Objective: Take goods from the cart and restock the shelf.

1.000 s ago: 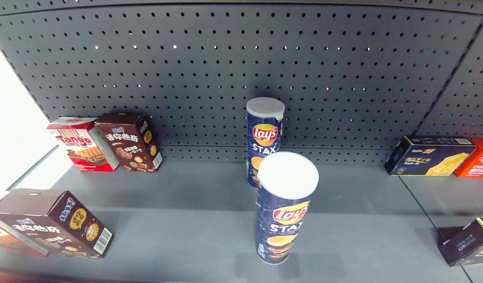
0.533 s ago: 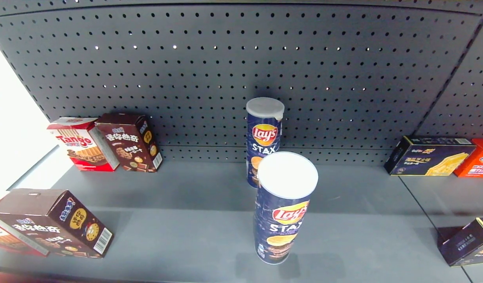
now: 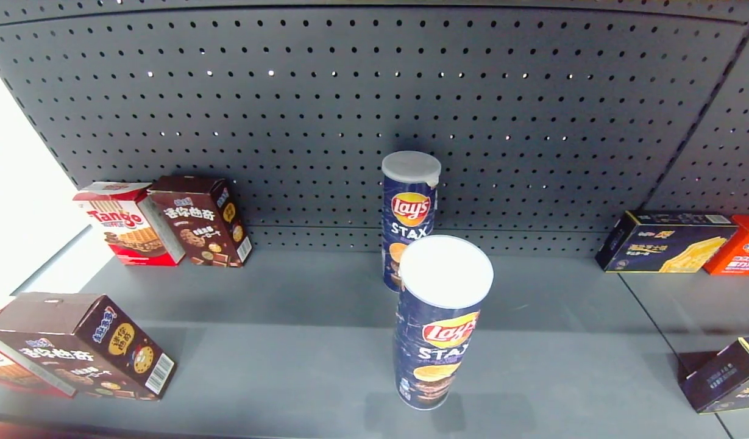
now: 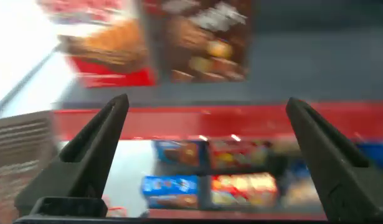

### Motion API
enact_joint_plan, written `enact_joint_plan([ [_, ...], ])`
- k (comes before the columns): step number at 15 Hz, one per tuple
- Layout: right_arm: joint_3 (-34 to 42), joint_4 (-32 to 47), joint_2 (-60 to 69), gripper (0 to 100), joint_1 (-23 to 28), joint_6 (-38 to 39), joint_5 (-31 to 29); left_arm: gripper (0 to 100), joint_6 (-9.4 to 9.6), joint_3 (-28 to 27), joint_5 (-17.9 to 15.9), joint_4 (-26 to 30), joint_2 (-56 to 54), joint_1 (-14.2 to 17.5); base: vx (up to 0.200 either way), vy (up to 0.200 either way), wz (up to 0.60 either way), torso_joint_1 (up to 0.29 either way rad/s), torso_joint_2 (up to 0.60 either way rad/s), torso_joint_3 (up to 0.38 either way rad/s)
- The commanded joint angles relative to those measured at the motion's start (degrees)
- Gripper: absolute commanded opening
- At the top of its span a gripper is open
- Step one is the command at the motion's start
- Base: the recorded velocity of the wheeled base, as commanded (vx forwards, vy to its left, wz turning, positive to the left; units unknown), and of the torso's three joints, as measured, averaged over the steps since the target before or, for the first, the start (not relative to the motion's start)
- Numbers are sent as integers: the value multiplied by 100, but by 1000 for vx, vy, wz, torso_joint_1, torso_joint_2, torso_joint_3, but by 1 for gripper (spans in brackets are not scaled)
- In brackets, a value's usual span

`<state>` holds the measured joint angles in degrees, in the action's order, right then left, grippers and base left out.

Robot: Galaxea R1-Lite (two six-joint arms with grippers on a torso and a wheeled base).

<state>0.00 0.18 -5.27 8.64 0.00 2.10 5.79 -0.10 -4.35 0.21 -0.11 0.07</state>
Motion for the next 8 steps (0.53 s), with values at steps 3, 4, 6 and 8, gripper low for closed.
enact_joint_plan([
  [3,0,-1,-9,100,-3,0,1,100,-403,-8,330,6,11,1,0,0,0,0,0,0],
  [4,0,-1,-9,100,-3,0,1,100,-430,-8,470,6,11,1,0,0,0,0,0,0],
  [6,0,-1,-9,100,-3,-9,10,100,-438,1,523,-3,11,1,0,0,0,0,0,0],
  [8,0,8,-9,100,15,-26,-8,100,-386,1,629,-3,11,1,0,0,0,0,0,0],
])
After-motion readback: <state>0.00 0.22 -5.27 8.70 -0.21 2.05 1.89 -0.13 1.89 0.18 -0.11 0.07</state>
